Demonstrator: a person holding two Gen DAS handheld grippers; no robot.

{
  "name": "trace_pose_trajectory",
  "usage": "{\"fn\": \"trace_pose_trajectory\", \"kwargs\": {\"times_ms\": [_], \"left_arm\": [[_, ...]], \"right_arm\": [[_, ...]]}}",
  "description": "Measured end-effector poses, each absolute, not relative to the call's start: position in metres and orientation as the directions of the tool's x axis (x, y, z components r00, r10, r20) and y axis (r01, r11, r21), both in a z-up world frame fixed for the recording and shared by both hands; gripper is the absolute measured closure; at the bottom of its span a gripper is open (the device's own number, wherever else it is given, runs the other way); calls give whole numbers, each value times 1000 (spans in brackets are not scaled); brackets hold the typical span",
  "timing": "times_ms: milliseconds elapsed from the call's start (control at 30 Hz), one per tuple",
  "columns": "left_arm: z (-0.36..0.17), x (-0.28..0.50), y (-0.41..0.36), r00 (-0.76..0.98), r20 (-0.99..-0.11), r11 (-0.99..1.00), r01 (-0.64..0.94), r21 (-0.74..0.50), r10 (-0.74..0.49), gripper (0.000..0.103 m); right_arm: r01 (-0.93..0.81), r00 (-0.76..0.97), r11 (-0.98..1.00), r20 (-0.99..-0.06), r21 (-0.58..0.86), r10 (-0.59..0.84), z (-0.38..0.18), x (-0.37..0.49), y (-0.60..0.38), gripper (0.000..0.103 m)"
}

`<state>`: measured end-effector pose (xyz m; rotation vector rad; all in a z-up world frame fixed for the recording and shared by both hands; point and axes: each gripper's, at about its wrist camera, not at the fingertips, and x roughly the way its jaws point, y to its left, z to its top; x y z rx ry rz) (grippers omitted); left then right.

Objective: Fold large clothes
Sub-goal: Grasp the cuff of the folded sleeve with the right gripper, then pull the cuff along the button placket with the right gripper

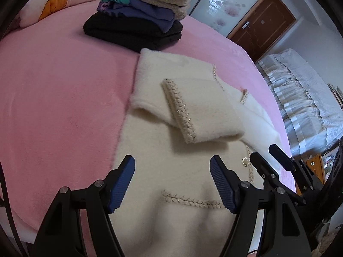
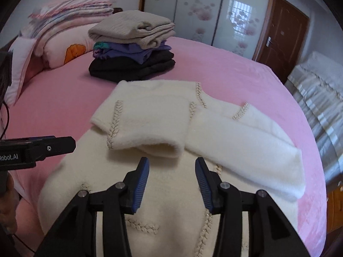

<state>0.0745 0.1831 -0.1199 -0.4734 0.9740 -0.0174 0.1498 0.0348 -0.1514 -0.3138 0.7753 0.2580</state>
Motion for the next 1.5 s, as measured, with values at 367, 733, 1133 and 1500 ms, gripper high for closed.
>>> {"fn": "trace_pose_trajectory", "kwargs": {"times_ms": [367, 733, 1133, 1500], "left_arm": [[-145, 75, 238, 579, -796, 866, -295, -405, -175, 32], [-166, 76, 283, 576, -802, 811, -388, -439, -159, 32], [-158, 83, 270, 578, -802, 840, -352, -413, -152, 32], [-152, 108, 206, 544, -823, 907, -246, -342, -163, 32]], "right_arm": [[-378, 817, 676, -571, -632, -77, -217, 150, 121, 53], [-345, 886, 438, -442, -830, -139, -263, 156, 164, 53], [-221, 911, 701, -400, -678, -99, -158, 194, 136, 88], [-56, 650, 984, -754, -169, -93, -133, 273, -75, 76]]}}
